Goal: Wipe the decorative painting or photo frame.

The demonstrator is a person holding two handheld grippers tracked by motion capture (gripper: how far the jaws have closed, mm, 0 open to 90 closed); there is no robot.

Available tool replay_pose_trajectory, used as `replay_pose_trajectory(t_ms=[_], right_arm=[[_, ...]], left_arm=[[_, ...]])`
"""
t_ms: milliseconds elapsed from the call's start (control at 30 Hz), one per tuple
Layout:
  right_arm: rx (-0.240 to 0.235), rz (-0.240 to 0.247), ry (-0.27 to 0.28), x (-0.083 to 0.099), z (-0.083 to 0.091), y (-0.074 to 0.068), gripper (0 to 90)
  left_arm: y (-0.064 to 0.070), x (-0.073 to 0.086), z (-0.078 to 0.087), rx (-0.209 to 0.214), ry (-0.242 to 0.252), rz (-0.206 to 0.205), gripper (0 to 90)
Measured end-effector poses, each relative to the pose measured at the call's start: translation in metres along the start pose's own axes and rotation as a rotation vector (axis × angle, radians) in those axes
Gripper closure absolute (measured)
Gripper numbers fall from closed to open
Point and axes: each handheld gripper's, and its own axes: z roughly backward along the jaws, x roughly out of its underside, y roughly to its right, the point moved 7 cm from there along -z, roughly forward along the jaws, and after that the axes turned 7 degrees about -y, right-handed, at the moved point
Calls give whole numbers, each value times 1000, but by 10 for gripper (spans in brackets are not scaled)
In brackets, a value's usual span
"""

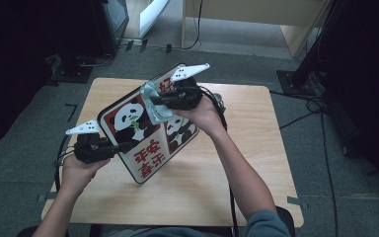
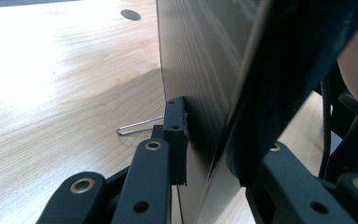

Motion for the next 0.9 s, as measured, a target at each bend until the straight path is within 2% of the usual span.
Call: replay_pose_trajectory(t_ms=[567,900], right_arm=[[-31,9,-19,14,-7,-7,808],[-34,16,-38,23,-11,-9,808]], left_arm=[[1,0,0,3,0,1,758],[1,1,0,5,-1,-2,757]])
